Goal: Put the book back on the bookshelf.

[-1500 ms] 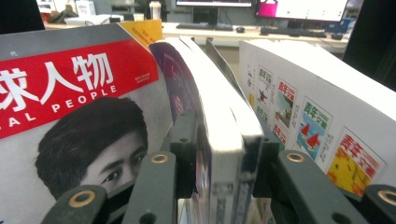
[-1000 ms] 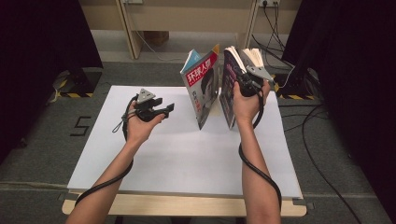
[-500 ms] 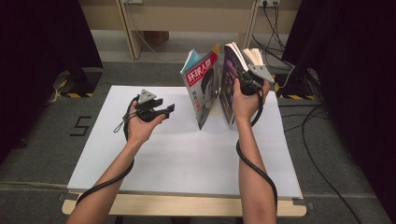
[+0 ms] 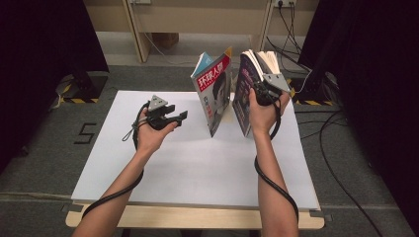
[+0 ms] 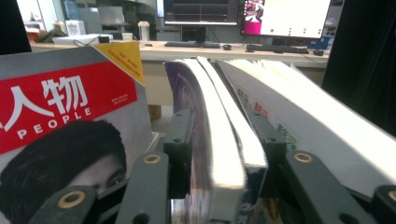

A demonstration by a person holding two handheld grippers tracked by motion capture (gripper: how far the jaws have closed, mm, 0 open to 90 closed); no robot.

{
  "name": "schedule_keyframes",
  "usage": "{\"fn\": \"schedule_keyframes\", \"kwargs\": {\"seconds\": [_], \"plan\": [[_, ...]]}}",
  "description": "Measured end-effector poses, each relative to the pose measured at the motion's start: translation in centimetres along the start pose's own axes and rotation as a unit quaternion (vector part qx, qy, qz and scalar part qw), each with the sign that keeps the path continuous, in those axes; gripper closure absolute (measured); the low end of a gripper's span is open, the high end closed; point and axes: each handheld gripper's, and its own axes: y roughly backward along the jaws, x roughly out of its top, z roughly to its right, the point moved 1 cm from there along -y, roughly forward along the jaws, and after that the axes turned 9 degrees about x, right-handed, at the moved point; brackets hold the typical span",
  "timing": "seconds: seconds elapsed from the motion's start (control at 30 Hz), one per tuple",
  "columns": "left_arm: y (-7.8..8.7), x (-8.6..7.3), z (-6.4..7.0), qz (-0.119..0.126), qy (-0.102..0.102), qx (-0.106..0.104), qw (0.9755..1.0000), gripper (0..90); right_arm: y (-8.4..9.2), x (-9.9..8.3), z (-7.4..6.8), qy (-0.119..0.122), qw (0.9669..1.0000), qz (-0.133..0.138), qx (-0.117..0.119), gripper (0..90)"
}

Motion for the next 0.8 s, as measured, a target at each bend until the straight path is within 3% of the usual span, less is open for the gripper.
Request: {"fn": "schedule_keyframes", "kwargs": {"seconds": [0.6,0.8], "plan": [[0.6,0.6,0.4,0.009,-0.005,-0.006,0.9999,39.3,2.7,-1.7,-0.3,0.006,1.0,-0.001,0.007,55.1],[0.2,2.4,1.8,0.022,-0.01,-0.02,0.9995,39.3,4.4,-2.5,-0.3,0.005,0.9999,0.002,0.009,54.0]]}}
